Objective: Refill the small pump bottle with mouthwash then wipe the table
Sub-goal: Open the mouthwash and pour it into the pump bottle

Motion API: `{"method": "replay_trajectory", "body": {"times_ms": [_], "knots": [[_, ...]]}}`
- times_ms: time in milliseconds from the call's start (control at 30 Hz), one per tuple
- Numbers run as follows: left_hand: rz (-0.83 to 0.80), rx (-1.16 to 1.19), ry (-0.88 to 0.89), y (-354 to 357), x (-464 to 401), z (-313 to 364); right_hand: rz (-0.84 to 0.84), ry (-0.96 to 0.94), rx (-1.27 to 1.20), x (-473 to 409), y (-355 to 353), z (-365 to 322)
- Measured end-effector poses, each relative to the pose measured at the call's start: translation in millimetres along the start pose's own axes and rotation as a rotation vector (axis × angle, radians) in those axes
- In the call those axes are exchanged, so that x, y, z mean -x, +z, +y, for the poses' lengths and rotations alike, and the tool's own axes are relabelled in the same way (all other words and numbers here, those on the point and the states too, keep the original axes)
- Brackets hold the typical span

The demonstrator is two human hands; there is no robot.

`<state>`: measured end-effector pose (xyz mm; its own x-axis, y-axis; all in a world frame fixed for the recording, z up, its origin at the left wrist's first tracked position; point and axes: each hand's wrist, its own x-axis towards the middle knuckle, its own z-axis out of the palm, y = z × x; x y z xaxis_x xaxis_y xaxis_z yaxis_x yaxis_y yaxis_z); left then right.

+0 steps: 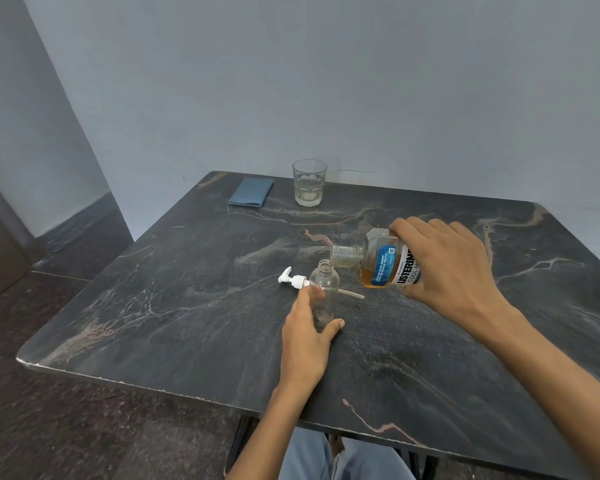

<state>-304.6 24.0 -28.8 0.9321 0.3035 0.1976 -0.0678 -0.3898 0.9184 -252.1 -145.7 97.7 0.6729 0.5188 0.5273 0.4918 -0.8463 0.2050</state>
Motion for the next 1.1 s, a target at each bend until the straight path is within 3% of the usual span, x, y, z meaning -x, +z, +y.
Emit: {"method": "replay_trajectory", "body": {"times_ms": [1100], "knots": [[-0.003,-0.017,0.016,-1.7,0.1,2.6,-0.027,-0.005,0.027,-0.3,-1.7,0.3]]}}
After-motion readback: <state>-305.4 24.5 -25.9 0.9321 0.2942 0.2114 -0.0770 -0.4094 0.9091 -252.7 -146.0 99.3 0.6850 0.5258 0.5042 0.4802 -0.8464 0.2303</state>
